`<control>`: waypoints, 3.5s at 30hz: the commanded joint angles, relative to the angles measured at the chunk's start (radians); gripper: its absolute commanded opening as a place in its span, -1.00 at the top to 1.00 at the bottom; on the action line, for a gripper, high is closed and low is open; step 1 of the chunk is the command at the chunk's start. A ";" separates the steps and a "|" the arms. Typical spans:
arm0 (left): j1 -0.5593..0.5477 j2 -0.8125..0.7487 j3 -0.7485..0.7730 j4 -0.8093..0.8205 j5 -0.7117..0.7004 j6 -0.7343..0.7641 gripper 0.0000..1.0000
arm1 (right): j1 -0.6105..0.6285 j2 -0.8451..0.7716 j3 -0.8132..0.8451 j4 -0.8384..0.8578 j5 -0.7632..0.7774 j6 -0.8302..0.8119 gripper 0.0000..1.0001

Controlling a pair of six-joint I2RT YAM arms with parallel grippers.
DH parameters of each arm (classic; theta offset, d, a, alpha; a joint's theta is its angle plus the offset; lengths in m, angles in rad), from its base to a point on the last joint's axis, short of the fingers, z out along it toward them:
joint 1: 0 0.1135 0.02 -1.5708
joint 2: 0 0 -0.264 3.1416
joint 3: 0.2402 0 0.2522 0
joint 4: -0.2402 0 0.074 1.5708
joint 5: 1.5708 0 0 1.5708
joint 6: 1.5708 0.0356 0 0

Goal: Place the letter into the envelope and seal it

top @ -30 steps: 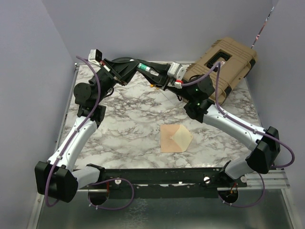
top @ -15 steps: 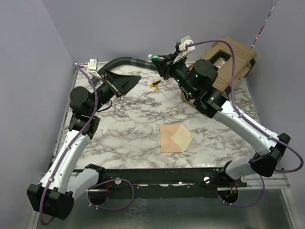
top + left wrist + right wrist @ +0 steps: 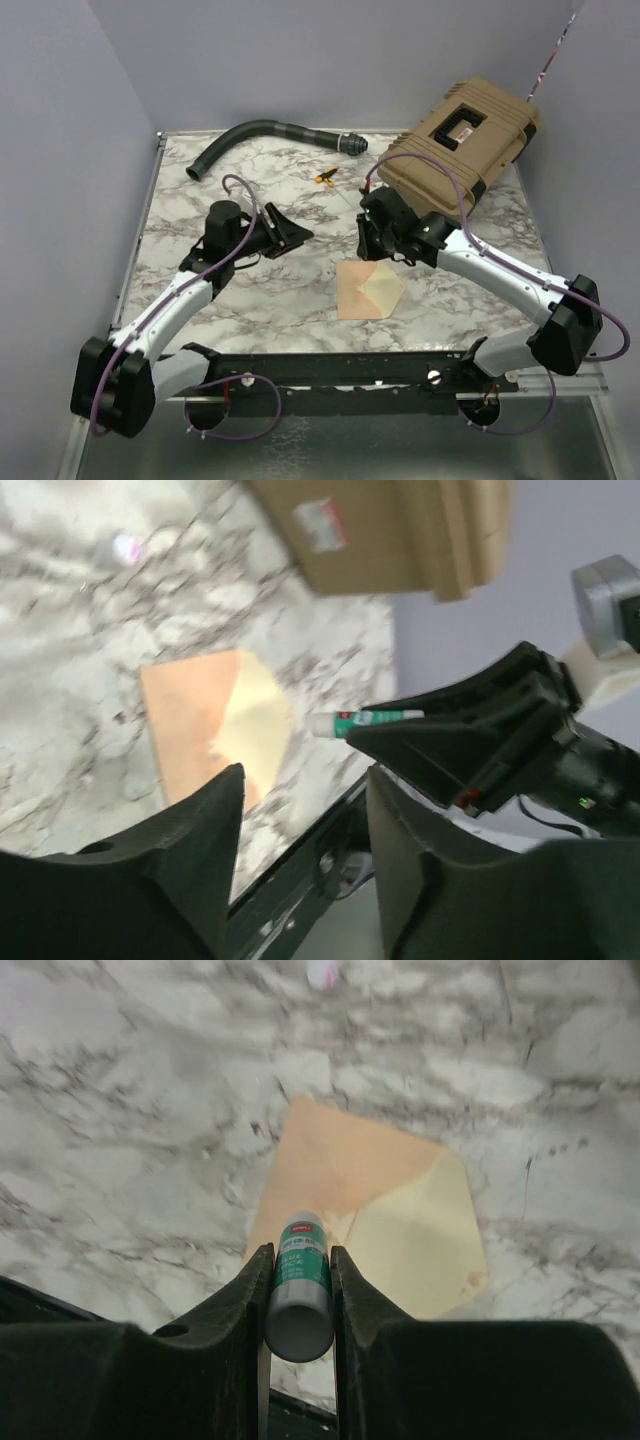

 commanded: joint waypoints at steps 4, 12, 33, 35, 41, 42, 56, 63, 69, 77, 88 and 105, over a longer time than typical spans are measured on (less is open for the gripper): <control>-0.220 0.319 0.068 -0.064 -0.139 0.112 0.50 | 0.030 -0.092 -0.299 0.104 -0.084 0.130 0.99; -0.331 0.592 0.179 -0.020 -0.183 0.114 0.76 | 0.114 -0.099 -0.438 0.313 0.065 0.155 0.99; -0.388 0.768 0.143 0.066 -0.251 0.047 0.88 | 0.147 -0.052 -0.515 0.499 0.184 0.150 0.99; -0.388 0.780 0.149 0.034 -0.250 0.041 0.94 | 0.147 -0.042 -0.520 0.500 0.170 0.151 0.99; -0.385 0.788 0.153 -0.067 -0.278 0.006 1.00 | 0.155 -0.005 -0.524 0.478 0.165 0.158 0.99; -0.385 0.788 0.155 -0.084 -0.287 0.003 1.00 | 0.159 0.001 -0.524 0.469 0.169 0.164 0.99; -0.382 0.818 0.164 -0.158 -0.312 0.030 1.00 | 0.217 0.095 -0.541 0.432 0.297 0.232 0.99; -0.382 0.826 0.167 -0.207 -0.330 0.081 1.00 | 0.216 0.130 -0.507 0.429 0.391 0.265 0.99; -0.380 0.834 0.160 -0.217 -0.342 0.092 1.00 | 0.216 0.165 -0.475 0.375 0.405 0.321 0.99; -0.353 0.828 0.139 -0.181 -0.328 0.047 1.00 | 0.288 0.140 -0.461 0.304 0.343 0.332 0.99; -0.336 0.839 0.109 -0.135 -0.300 0.014 1.00 | 0.377 0.098 -0.469 0.177 0.375 0.468 0.99; -0.333 0.822 0.098 -0.134 -0.277 0.017 1.00 | 0.234 0.200 -0.418 0.265 0.406 0.400 0.99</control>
